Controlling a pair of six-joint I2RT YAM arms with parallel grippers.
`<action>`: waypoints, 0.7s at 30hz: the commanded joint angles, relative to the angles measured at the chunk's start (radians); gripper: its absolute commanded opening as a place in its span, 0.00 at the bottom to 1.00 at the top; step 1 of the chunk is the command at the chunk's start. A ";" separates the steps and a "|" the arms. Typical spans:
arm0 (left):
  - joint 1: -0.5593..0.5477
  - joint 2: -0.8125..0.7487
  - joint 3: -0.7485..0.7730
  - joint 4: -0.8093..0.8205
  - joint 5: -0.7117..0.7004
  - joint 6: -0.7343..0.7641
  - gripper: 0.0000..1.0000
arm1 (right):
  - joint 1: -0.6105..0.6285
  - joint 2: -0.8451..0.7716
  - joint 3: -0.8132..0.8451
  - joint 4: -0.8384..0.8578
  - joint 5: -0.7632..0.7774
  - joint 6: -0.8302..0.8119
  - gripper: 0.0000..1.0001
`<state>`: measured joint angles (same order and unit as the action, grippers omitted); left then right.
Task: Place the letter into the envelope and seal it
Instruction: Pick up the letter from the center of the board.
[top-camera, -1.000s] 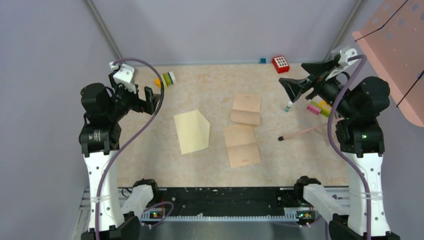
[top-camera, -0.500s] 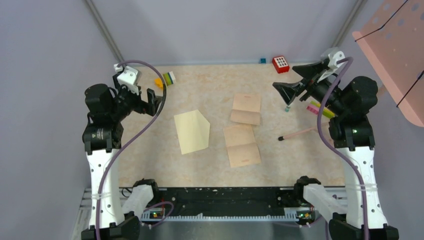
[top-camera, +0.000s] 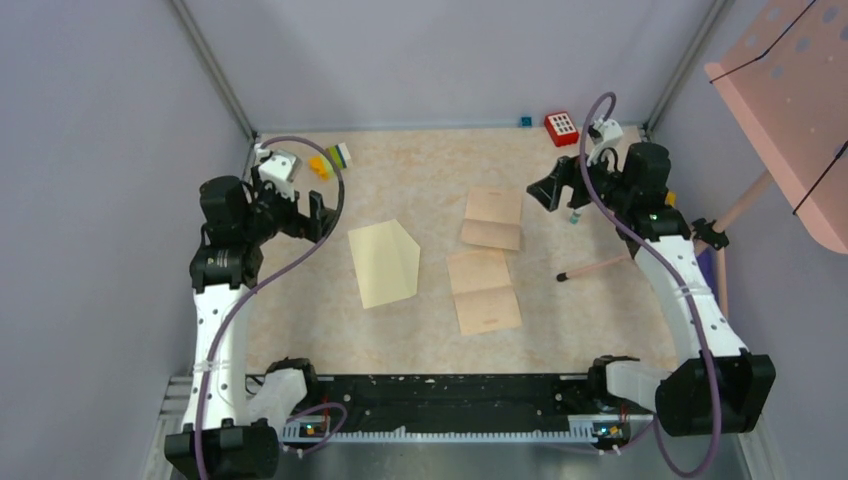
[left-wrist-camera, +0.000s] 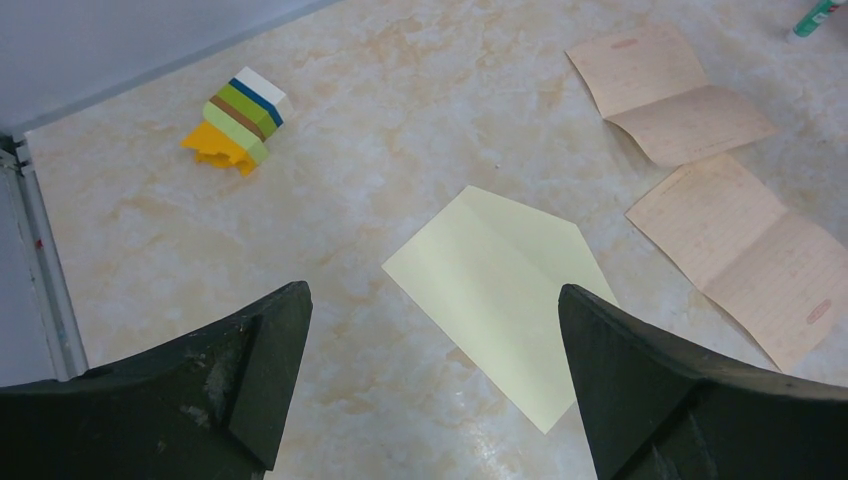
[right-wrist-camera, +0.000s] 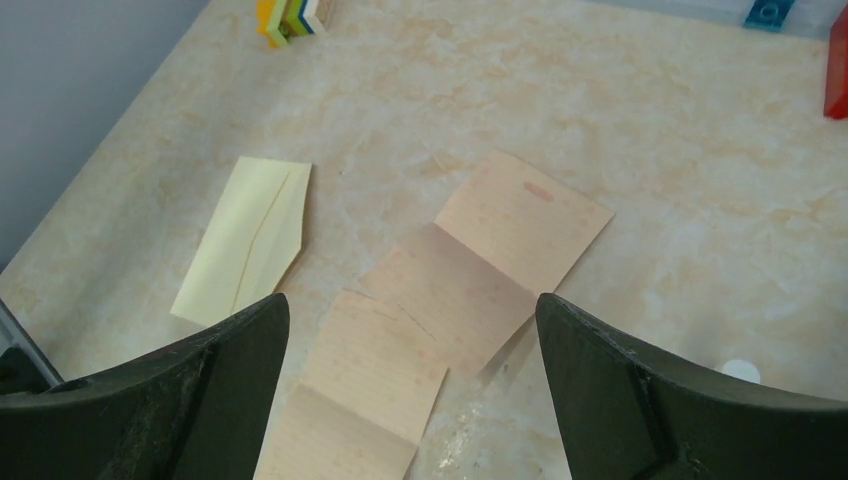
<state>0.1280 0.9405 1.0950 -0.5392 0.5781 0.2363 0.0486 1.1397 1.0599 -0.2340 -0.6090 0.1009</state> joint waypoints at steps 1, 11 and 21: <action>-0.013 -0.003 -0.046 0.088 0.062 0.016 0.99 | -0.007 0.025 0.003 -0.034 0.011 -0.042 0.91; -0.081 0.061 -0.140 0.146 0.119 0.030 0.99 | -0.001 0.093 -0.099 -0.060 0.017 -0.201 0.91; -0.329 0.135 -0.170 0.206 -0.067 0.063 0.99 | -0.001 0.285 -0.089 -0.053 0.077 -0.061 0.87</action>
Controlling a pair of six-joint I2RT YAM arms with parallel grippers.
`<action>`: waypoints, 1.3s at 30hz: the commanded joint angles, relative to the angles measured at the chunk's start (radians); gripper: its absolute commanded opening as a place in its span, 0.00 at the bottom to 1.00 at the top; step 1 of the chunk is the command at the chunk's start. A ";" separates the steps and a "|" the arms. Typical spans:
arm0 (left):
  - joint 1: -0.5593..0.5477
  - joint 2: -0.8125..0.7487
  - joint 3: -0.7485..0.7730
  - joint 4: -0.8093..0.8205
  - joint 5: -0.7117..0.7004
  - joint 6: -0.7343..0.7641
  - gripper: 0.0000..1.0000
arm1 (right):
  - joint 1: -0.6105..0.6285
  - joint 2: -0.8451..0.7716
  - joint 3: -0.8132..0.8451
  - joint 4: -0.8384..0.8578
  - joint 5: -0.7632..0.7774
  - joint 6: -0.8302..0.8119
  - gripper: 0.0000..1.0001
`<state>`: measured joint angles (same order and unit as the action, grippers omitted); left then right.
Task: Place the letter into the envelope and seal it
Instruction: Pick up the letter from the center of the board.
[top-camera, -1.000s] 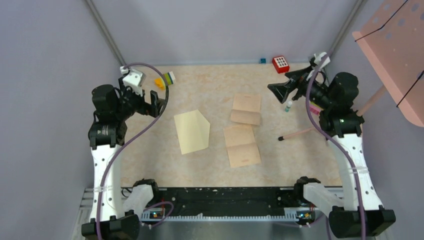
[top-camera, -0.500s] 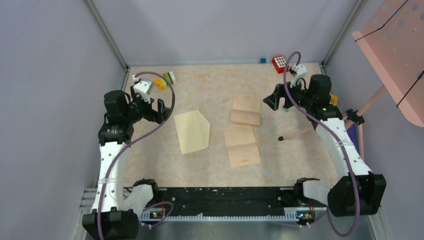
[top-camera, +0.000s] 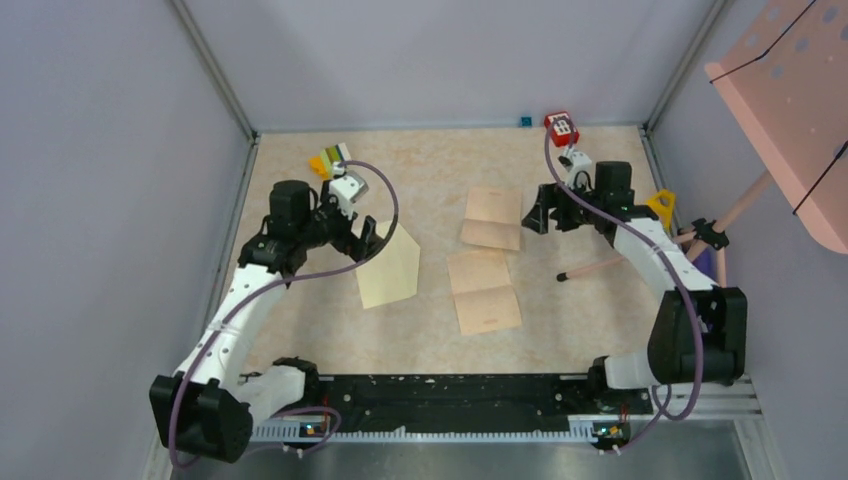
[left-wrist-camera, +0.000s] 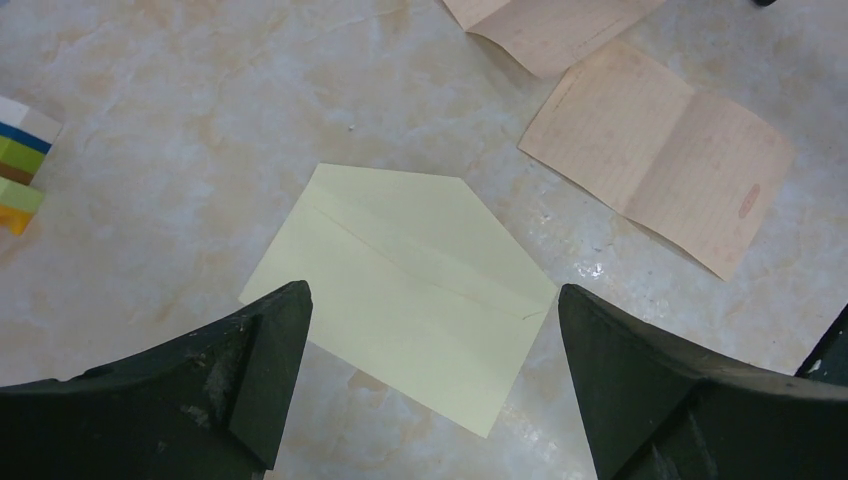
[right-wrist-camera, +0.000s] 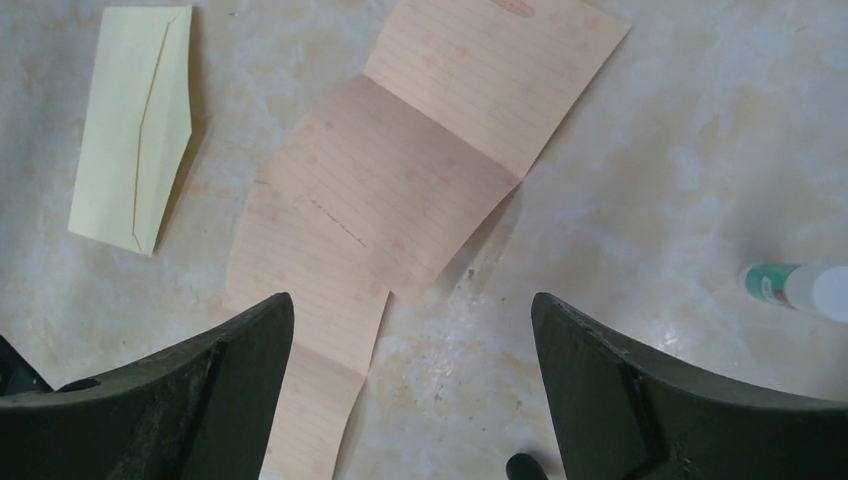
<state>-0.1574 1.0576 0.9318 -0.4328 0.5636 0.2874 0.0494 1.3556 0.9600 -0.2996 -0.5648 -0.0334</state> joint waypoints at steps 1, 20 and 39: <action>-0.051 0.029 -0.006 0.115 -0.054 -0.001 0.99 | -0.002 0.093 0.015 0.008 0.033 0.092 0.85; -0.149 0.178 0.100 0.159 -0.121 0.011 0.99 | -0.003 0.341 -0.064 0.194 -0.055 0.408 0.84; -0.219 0.268 -0.023 0.206 0.065 -0.067 0.99 | 0.044 0.225 -0.105 0.106 -0.127 0.256 0.84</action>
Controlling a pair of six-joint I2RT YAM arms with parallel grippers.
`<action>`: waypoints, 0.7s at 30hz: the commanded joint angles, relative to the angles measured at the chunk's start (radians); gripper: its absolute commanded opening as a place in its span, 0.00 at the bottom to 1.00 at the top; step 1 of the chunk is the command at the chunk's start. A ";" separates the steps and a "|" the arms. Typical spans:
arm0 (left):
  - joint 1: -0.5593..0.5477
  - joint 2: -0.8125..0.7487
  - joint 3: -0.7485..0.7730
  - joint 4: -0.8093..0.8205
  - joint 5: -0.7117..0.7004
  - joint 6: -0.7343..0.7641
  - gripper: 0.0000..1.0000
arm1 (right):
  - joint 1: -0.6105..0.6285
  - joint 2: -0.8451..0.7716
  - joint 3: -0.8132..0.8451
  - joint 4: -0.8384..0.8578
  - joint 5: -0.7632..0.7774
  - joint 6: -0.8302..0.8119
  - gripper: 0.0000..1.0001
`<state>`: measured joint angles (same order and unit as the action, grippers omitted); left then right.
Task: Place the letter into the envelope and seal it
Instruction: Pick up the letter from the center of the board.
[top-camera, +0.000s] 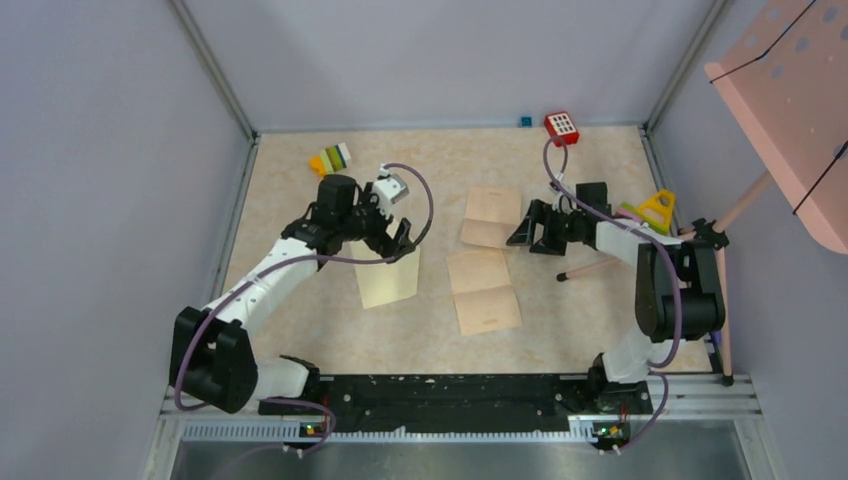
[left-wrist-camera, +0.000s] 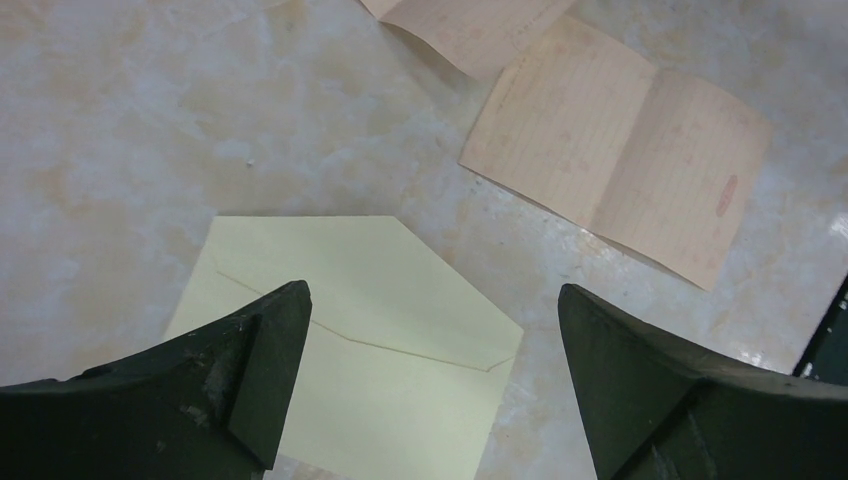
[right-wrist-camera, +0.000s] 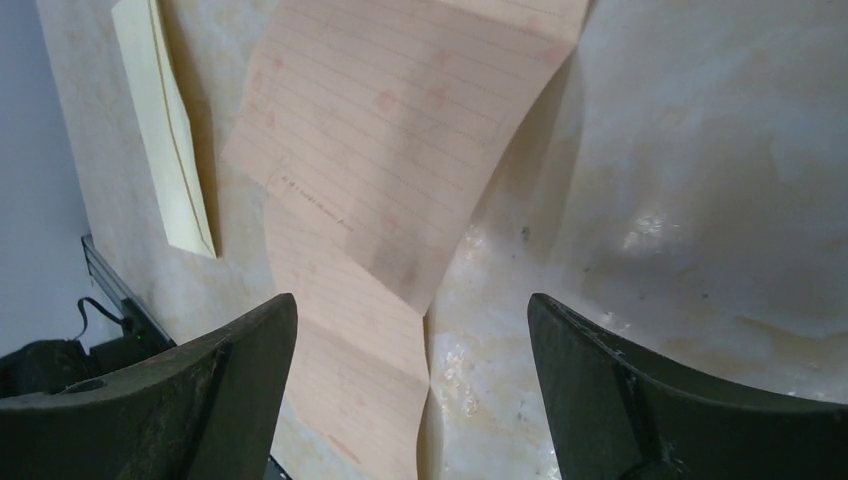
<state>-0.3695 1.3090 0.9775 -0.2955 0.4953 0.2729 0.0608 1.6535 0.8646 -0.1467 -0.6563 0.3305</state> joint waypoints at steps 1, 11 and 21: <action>-0.008 0.022 -0.091 0.092 0.169 -0.075 0.99 | 0.041 -0.078 -0.015 -0.055 -0.047 -0.130 0.84; -0.037 0.167 -0.178 0.324 0.341 -0.321 0.99 | 0.139 -0.041 -0.028 -0.092 -0.037 -0.259 0.84; -0.104 0.293 -0.140 0.367 0.368 -0.377 0.99 | 0.148 -0.003 -0.037 -0.070 -0.044 -0.268 0.84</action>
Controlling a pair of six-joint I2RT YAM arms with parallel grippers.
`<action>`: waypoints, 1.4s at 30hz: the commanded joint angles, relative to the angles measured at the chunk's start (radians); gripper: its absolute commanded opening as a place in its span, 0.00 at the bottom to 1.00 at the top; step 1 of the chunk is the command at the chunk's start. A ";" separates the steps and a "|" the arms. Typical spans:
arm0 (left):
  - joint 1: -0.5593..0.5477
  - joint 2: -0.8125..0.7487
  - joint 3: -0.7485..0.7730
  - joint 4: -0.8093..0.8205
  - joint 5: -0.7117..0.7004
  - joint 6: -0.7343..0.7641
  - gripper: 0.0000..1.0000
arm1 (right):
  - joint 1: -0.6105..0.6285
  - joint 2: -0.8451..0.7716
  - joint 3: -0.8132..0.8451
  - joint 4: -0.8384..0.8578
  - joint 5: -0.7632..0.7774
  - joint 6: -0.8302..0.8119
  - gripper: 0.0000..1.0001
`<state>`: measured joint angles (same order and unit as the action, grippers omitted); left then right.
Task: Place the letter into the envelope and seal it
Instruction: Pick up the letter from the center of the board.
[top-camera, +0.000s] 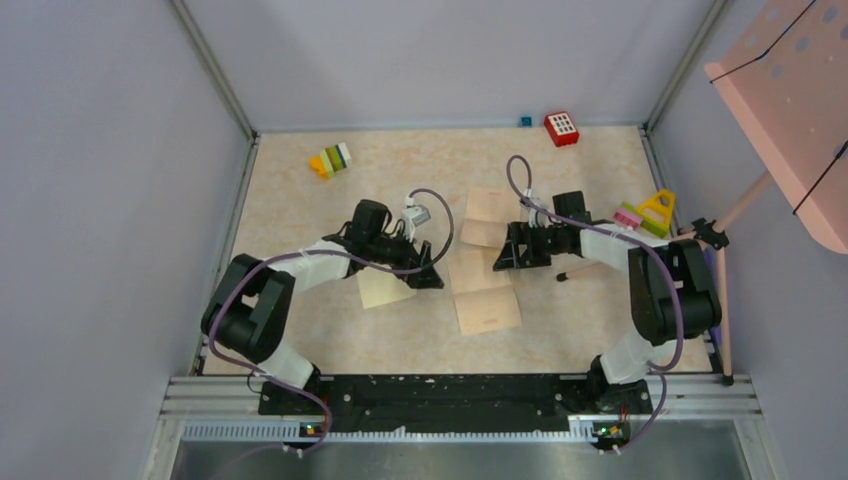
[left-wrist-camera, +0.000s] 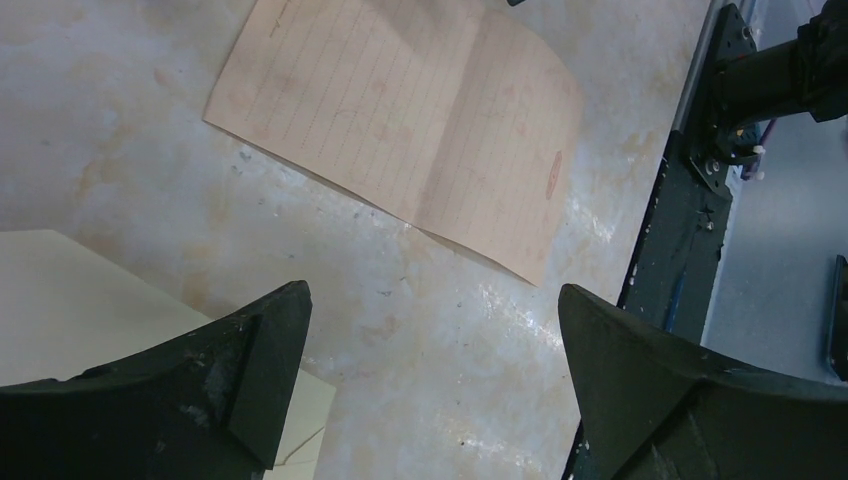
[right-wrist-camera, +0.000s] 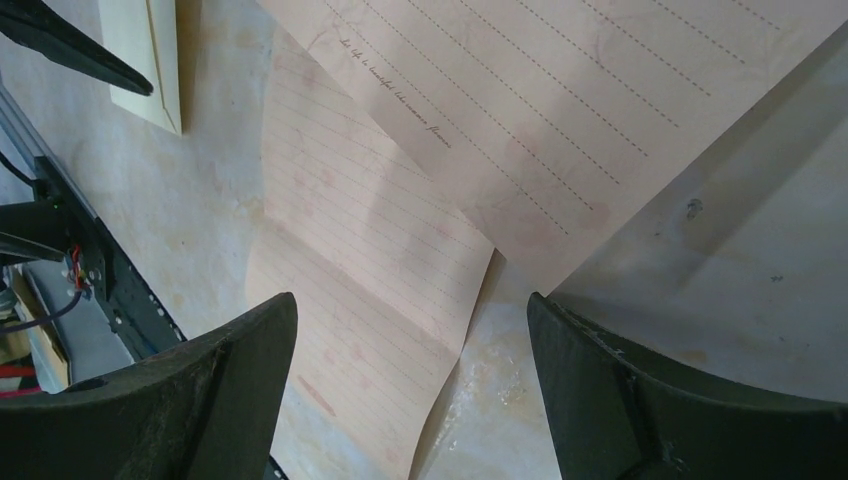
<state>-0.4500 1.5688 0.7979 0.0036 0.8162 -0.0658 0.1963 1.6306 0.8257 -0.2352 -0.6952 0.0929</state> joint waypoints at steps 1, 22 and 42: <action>-0.028 0.044 0.043 0.074 0.053 -0.048 0.99 | 0.015 0.024 0.002 0.020 -0.006 -0.029 0.85; -0.068 0.261 0.112 0.119 0.083 -0.146 0.99 | 0.025 0.084 0.027 0.013 -0.082 -0.006 0.85; -0.094 0.267 0.090 0.130 0.053 -0.141 0.99 | 0.016 0.037 0.026 0.013 -0.321 0.033 0.86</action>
<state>-0.5320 1.8244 0.8948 0.1287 0.8974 -0.2153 0.2028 1.6905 0.8406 -0.2325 -0.9463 0.1200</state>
